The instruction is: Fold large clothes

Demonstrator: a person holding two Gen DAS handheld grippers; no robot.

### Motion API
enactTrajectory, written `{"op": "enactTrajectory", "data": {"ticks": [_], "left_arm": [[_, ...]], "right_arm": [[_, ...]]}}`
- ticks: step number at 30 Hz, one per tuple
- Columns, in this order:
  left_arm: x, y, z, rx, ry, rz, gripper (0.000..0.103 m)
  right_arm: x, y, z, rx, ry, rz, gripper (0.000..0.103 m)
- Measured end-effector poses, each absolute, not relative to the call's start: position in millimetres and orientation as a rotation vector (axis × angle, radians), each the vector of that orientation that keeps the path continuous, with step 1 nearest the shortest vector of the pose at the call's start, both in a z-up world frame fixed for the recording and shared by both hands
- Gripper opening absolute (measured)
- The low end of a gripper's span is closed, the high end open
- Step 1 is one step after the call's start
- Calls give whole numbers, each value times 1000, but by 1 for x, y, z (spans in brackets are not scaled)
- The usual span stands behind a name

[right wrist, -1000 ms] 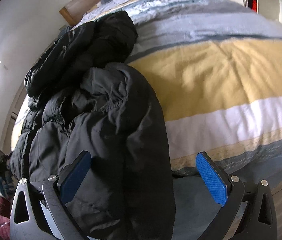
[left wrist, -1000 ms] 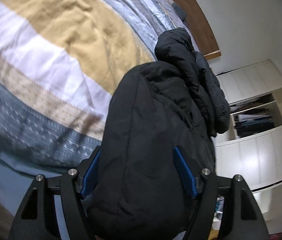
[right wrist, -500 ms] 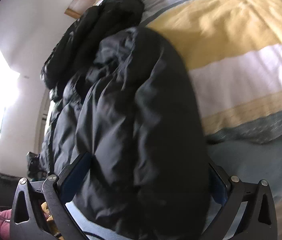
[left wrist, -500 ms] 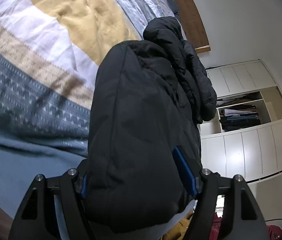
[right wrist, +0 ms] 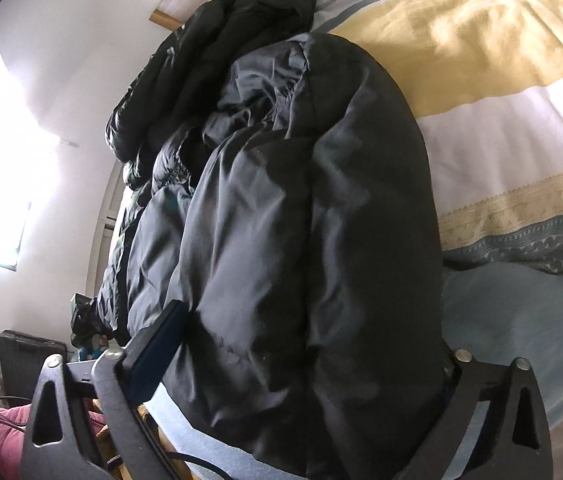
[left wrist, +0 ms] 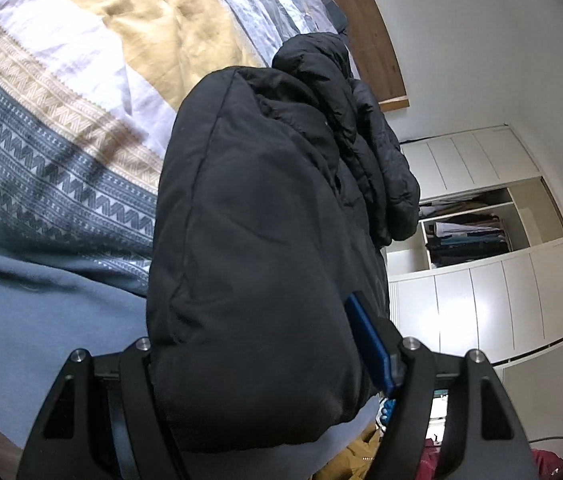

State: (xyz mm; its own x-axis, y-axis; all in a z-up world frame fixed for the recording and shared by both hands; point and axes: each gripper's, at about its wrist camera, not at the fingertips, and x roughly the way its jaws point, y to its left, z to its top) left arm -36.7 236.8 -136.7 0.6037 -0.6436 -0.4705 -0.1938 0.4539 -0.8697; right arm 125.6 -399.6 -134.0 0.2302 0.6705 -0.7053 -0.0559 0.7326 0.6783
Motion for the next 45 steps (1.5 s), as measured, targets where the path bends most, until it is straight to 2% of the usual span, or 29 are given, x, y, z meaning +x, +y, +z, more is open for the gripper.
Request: {"op": "enactTrajectory", "data": {"ticks": [4, 8, 12, 15, 19, 22, 34, 45], "left_arm": [[-37, 232, -136, -1096, 903, -293, 68], [-36, 226, -131, -1087, 895, -266, 60], [-33, 220, -123, -1049, 905, -241, 38], [-31, 215, -113, -1001, 917, -231, 23], [-27, 204, -95, -927, 919, -228, 14], [-23, 197, -83, -907, 900, -233, 11], [10, 200, -22, -910, 788, -289, 10], [77, 243, 31, -1138, 596, -363, 10]], "right_arm": [[124, -402, -133, 610, 1254, 544, 77], [123, -408, -131, 616, 1252, 577, 53], [123, -401, -129, 625, 1235, 616, 35], [121, -395, -127, 616, 1213, 643, 28], [120, -391, -125, 607, 1186, 652, 22], [119, -389, -119, 591, 1165, 660, 20], [145, -377, -53, 596, 972, 762, 16], [206, -392, 14, 744, 755, 820, 16]]}}
